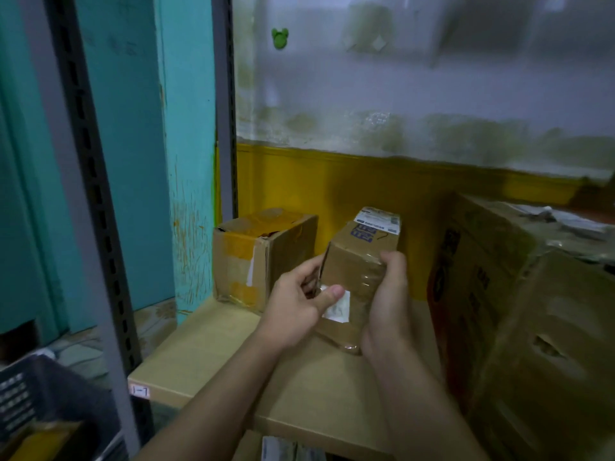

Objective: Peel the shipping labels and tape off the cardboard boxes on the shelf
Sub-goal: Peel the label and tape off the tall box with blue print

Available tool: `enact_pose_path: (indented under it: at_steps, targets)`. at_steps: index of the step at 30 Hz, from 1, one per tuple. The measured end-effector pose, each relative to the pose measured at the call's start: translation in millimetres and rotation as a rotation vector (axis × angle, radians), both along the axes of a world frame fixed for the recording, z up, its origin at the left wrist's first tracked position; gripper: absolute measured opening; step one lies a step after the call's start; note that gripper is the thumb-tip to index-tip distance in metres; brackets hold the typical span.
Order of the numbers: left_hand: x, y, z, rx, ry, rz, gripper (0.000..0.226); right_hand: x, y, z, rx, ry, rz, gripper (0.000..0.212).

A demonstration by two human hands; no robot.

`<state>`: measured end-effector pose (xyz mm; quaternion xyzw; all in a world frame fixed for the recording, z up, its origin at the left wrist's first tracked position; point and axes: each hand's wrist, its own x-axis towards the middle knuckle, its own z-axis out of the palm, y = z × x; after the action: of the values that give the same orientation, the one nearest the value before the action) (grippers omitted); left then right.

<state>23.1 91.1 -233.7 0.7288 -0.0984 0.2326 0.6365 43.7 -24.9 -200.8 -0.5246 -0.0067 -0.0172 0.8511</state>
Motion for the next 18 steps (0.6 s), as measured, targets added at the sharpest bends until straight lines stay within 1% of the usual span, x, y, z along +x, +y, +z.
enact_pose_path:
  at_steps: [4, 6, 7, 9, 10, 13, 15, 17, 18]
  targets:
    - [-1.4, 4.6, 11.3, -0.071, -0.106, 0.009, 0.044, -4.2, -2.2, 0.8, 0.022, -0.101, -0.043, 0.077]
    - [-0.3, 6.4, 8.1, -0.068, -0.135, 0.028, 0.056, -8.2, -1.8, -1.7, 0.014, -0.159, -0.061, 0.078]
    - [-0.4, 5.5, 5.3, -0.085, -0.138, 0.027, 0.056, -10.2, -1.6, -4.4, 0.016, -0.181, -0.059, 0.077]
    - [-1.8, 1.2, 2.6, -0.130, -0.160, 0.020, 0.046, -15.2, -1.0, -9.6, 0.000, -0.235, -0.059, 0.073]
    - [-2.2, -0.6, 1.6, -0.145, -0.167, 0.011, 0.046, -17.6, -0.9, -11.8, -0.032, -0.274, -0.067, 0.072]
    - [-3.2, -0.9, -0.3, -0.197, -0.179, 0.011, 0.058, -22.3, 1.3, -14.9, -0.089, -0.387, -0.071, 0.073]
    - [-5.0, 0.7, -1.0, -0.186, -0.169, 0.017, 0.056, -19.6, 1.4, -14.4, -0.130, -0.415, -0.054, 0.076]
    - [-7.4, 2.0, -3.7, -0.142, -0.153, 0.007, 0.049, -14.8, -0.4, -14.4, -0.179, -0.380, -0.042, 0.080]
    - [-9.7, 2.9, -6.4, -0.134, -0.144, -0.009, 0.050, -12.8, -2.2, -15.2, -0.206, -0.348, -0.047, 0.082]
